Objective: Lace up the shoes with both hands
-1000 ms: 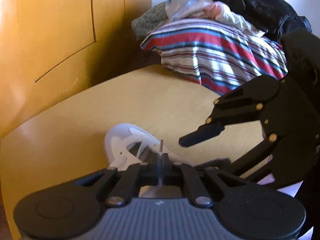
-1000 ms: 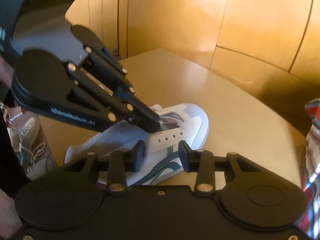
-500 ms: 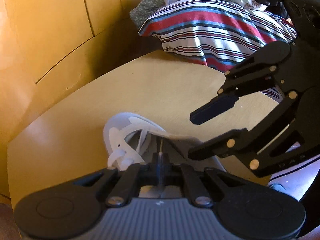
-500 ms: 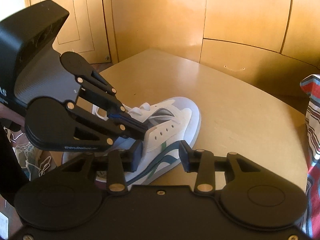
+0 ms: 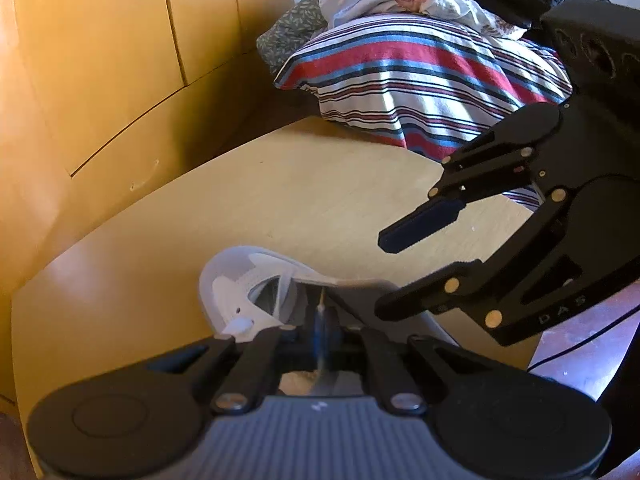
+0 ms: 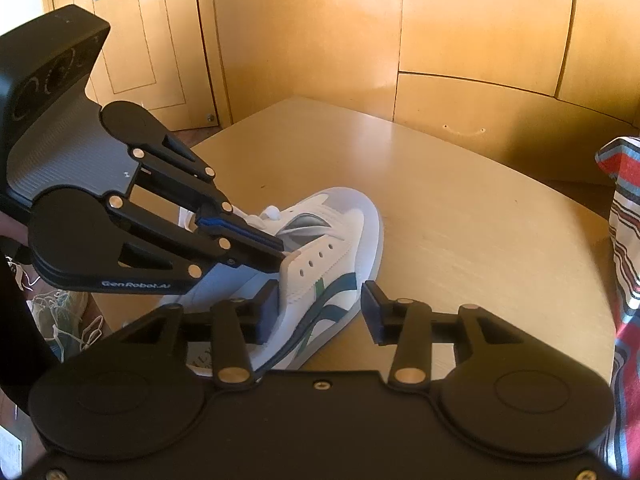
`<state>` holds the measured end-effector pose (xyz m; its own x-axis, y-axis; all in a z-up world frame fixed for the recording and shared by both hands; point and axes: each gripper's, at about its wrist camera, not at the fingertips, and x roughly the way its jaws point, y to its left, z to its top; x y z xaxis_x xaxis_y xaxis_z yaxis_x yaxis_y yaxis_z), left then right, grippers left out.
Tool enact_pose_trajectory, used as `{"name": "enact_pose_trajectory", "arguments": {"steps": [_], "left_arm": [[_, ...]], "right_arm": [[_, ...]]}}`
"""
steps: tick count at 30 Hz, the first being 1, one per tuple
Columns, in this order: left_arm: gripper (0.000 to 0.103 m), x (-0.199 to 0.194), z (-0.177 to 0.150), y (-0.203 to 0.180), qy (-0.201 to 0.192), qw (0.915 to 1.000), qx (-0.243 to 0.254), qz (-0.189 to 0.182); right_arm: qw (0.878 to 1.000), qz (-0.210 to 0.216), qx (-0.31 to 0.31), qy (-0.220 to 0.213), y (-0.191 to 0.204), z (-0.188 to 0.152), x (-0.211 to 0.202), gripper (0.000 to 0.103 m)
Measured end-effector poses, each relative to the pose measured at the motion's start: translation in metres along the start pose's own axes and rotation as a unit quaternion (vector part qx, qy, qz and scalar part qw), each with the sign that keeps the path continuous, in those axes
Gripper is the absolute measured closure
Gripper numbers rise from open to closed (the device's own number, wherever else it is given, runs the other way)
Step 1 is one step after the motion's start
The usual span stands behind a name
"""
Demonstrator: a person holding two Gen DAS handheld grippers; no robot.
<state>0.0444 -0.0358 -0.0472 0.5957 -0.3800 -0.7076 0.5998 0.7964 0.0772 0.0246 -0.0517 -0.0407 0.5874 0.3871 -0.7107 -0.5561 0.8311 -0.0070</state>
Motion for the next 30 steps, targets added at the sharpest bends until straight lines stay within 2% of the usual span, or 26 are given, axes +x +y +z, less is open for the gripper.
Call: {"name": "enact_pose_trajectory", "arguments": {"steps": [6,17,21,23,24,26,30], "left_arm": [[0.1,-0.001,-0.002,-0.001,-0.012,0.9999,0.002,-0.011],[0.1,0.011,-0.003,-0.002,-0.016,0.9999,0.003,0.001],[0.1,0.016,-0.003,-0.003,-0.012,0.9999,0.004,0.001],[0.1,0.019,-0.003,-0.004,-0.011,0.9999,0.005,0.0],[0.1,0.02,-0.003,-0.004,-0.011,0.9999,0.006,0.001],[0.1,0.023,-0.003,-0.005,-0.01,0.9999,0.006,0.002],[0.1,0.029,-0.003,-0.006,-0.013,0.9999,0.007,-0.001]], "right_arm": [[1.0,-0.002,0.005,0.002,0.018,-0.004,0.002,0.058],[1.0,0.005,0.017,0.003,0.059,-0.014,0.002,0.057],[1.0,0.004,0.017,0.004,0.112,-0.031,0.006,0.057],[1.0,0.005,0.017,0.003,0.118,-0.032,0.008,0.057],[1.0,0.005,0.017,0.003,0.119,-0.031,0.009,0.057],[1.0,0.009,0.022,0.001,0.03,-0.002,0.014,0.057],[1.0,0.01,0.021,0.001,0.028,-0.005,0.007,0.057]]}}
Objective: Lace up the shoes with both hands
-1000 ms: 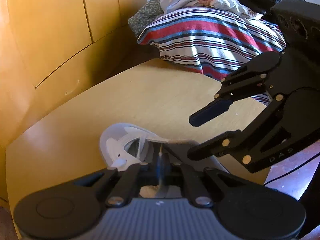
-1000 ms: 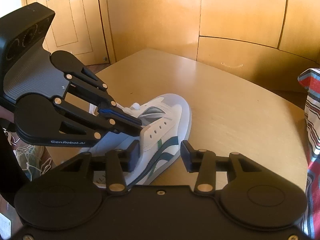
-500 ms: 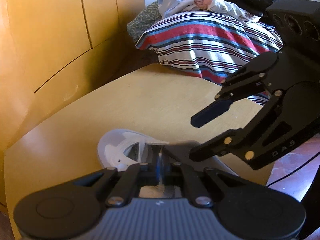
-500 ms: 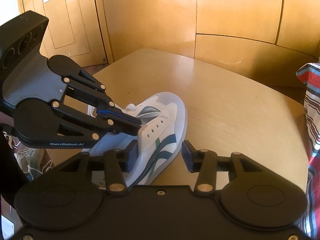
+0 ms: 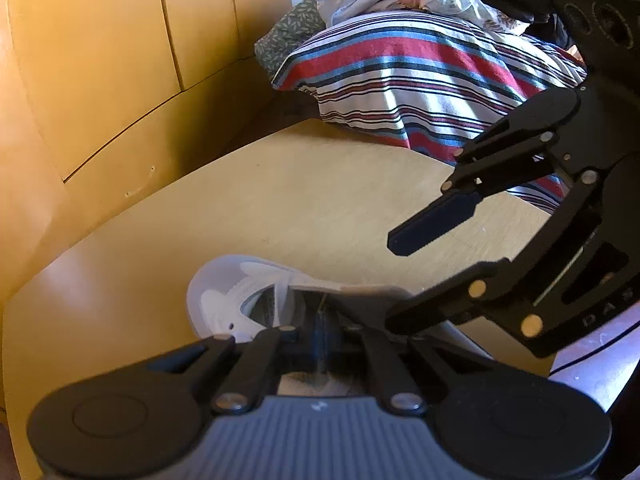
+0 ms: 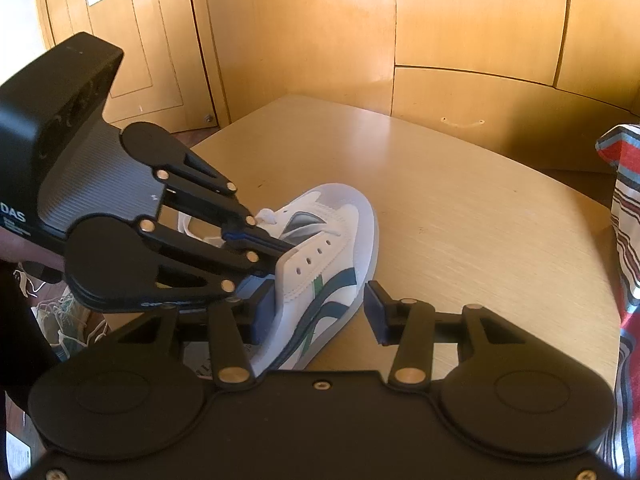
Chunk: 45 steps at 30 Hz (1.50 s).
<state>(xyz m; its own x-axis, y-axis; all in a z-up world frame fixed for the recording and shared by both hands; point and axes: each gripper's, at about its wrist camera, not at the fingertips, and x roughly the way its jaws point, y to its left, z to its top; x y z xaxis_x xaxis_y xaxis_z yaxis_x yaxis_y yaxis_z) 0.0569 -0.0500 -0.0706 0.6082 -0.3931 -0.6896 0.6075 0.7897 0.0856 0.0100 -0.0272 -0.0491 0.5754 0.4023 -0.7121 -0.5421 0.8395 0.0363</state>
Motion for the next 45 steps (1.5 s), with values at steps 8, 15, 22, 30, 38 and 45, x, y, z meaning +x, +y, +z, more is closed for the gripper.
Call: {"name": "enact_pose_trajectory", "arguments": {"steps": [8,15,22,30,38,45], "left_arm": [[0.101,0.002,-0.005,-0.004,0.003,0.9998,0.018,0.0],[0.101,-0.008,-0.007,-0.001,0.012,0.9998,0.008,0.011],[0.101,-0.019,-0.006,0.003,0.011,0.9999,0.001,0.01],[0.101,-0.029,-0.008,0.003,-0.003,0.9998,-0.015,0.01],[0.101,-0.031,-0.008,0.004,-0.011,0.9995,-0.027,0.009],[0.101,-0.03,-0.008,0.005,-0.017,0.9993,-0.035,0.005]], "right_arm": [[1.0,0.007,0.012,-0.003,-0.026,-0.003,-0.008,0.057],[0.998,0.024,0.059,-0.006,-0.039,-0.006,-0.006,0.056],[0.992,0.05,0.12,-0.007,-0.057,-0.01,-0.004,0.056],[0.988,0.053,0.145,-0.008,-0.071,-0.01,-0.003,0.055],[0.988,0.053,0.145,-0.006,-0.074,-0.011,-0.002,0.054],[0.988,0.052,0.144,-0.005,-0.072,-0.01,0.0,0.054]]}}
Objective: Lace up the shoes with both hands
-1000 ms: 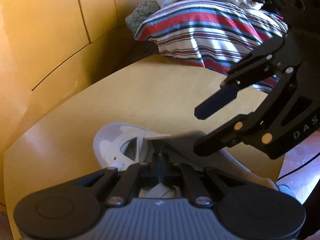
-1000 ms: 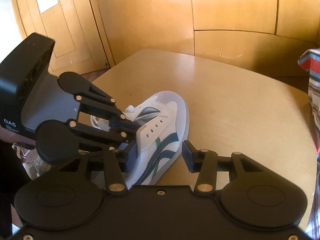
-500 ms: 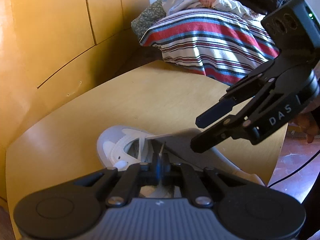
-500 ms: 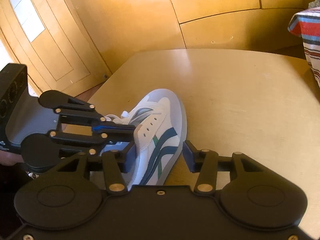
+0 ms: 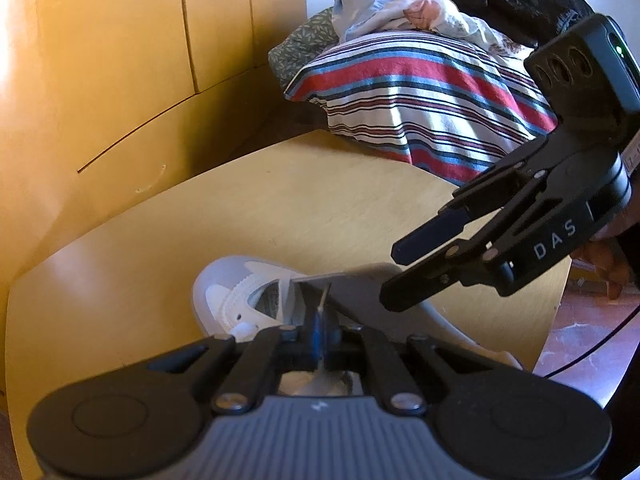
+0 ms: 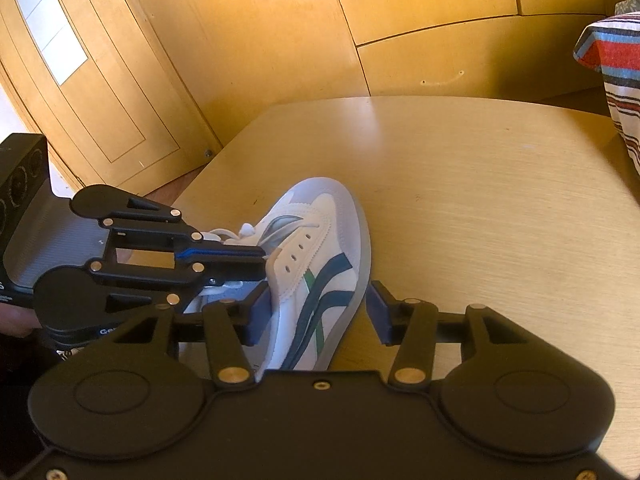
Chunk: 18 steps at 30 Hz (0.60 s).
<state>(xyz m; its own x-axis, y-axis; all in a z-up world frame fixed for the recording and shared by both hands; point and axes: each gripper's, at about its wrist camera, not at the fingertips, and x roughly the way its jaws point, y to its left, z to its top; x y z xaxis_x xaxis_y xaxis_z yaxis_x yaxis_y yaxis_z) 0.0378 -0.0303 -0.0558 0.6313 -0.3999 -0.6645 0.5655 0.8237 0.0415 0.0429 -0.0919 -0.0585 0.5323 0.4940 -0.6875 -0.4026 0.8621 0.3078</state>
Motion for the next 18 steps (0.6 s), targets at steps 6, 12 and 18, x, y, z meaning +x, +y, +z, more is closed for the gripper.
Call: {"name": "enact_pose_trajectory", "arguments": {"steps": [6,12,18], "left_arm": [[0.101,-0.0002,-0.0011,0.001,-0.006,1.0,-0.006,0.0],[0.101,0.0023,-0.0027,0.0021,-0.01,0.9998,-0.017,-0.002],[0.101,0.0068,-0.0034,0.0024,-0.012,0.9997,-0.023,-0.004]], "right_arm": [[1.0,0.001,0.0,0.002,0.0015,-0.0007,0.0008,0.054],[1.0,0.003,0.002,0.003,0.0012,-0.0013,-0.0003,0.054],[1.0,0.003,0.001,0.006,0.0033,-0.0016,0.0011,0.053]]}}
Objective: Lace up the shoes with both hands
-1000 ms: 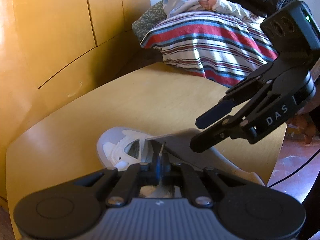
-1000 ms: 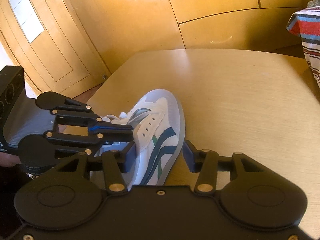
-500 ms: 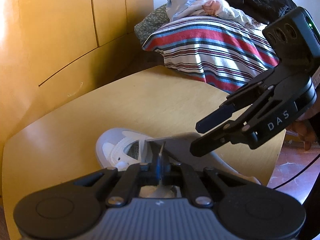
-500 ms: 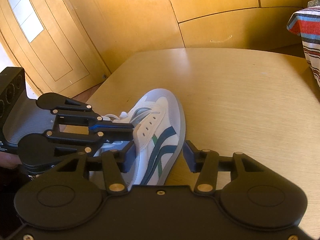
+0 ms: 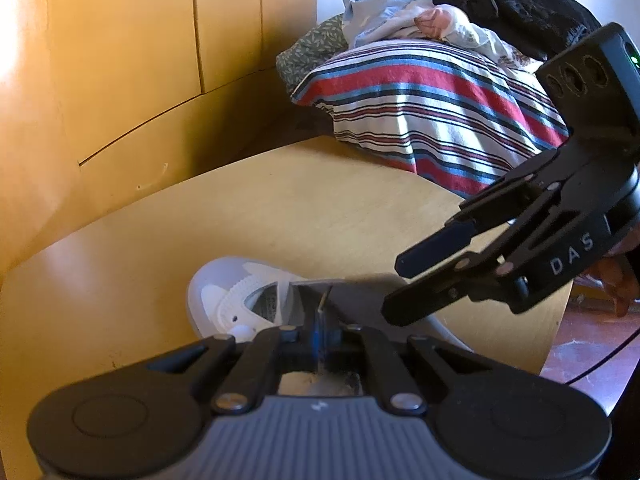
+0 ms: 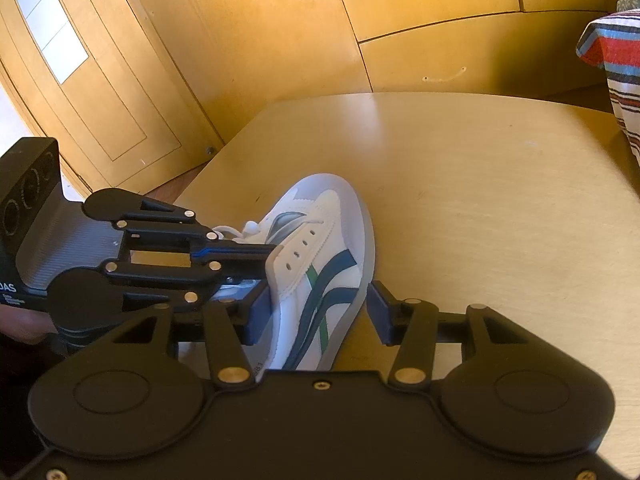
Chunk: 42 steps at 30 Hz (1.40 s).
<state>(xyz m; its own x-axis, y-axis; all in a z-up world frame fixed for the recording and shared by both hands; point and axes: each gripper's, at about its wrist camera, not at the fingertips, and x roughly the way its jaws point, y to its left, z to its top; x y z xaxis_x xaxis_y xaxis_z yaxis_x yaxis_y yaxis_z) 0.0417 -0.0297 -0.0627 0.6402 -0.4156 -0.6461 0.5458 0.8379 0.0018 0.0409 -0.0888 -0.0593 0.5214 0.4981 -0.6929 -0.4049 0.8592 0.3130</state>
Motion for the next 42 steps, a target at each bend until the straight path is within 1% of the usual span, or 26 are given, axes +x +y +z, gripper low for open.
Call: {"name": "enact_pose_trajectory", "arguments": {"steps": [9,19,23,26,28,36,39,42], "left_arm": [[0.101,0.008,0.001,-0.003,-0.001,1.0,0.001,-0.002],[0.101,0.012,0.001,-0.003,-0.005,1.0,0.002,-0.002],[0.101,0.014,0.001,-0.003,-0.006,0.9999,0.001,-0.009],[0.101,0.011,0.002,-0.005,-0.012,0.9999,0.01,-0.004],[0.101,0.01,0.003,-0.006,-0.009,0.9999,0.014,-0.001],[0.101,0.003,-0.001,-0.002,0.002,1.0,0.0,-0.003],[0.101,0.002,0.0,-0.001,0.004,0.9999,-0.009,-0.004],[0.101,0.001,-0.001,-0.002,0.001,1.0,-0.008,-0.002]], "right_arm": [[1.0,-0.002,-0.008,0.014,0.003,-0.002,0.005,0.053],[1.0,-0.001,-0.009,0.014,0.002,-0.002,0.001,0.053],[1.0,0.0,-0.009,0.014,0.002,-0.002,0.001,0.053],[1.0,-0.001,-0.009,0.014,0.002,-0.002,0.001,0.053],[1.0,0.0,-0.008,0.014,0.001,-0.002,0.001,0.053],[1.0,0.005,0.003,0.011,-0.004,-0.003,0.002,0.053],[1.0,0.006,0.007,0.011,-0.005,-0.002,0.002,0.053],[1.0,0.007,0.012,0.011,-0.007,-0.002,0.002,0.053]]}}
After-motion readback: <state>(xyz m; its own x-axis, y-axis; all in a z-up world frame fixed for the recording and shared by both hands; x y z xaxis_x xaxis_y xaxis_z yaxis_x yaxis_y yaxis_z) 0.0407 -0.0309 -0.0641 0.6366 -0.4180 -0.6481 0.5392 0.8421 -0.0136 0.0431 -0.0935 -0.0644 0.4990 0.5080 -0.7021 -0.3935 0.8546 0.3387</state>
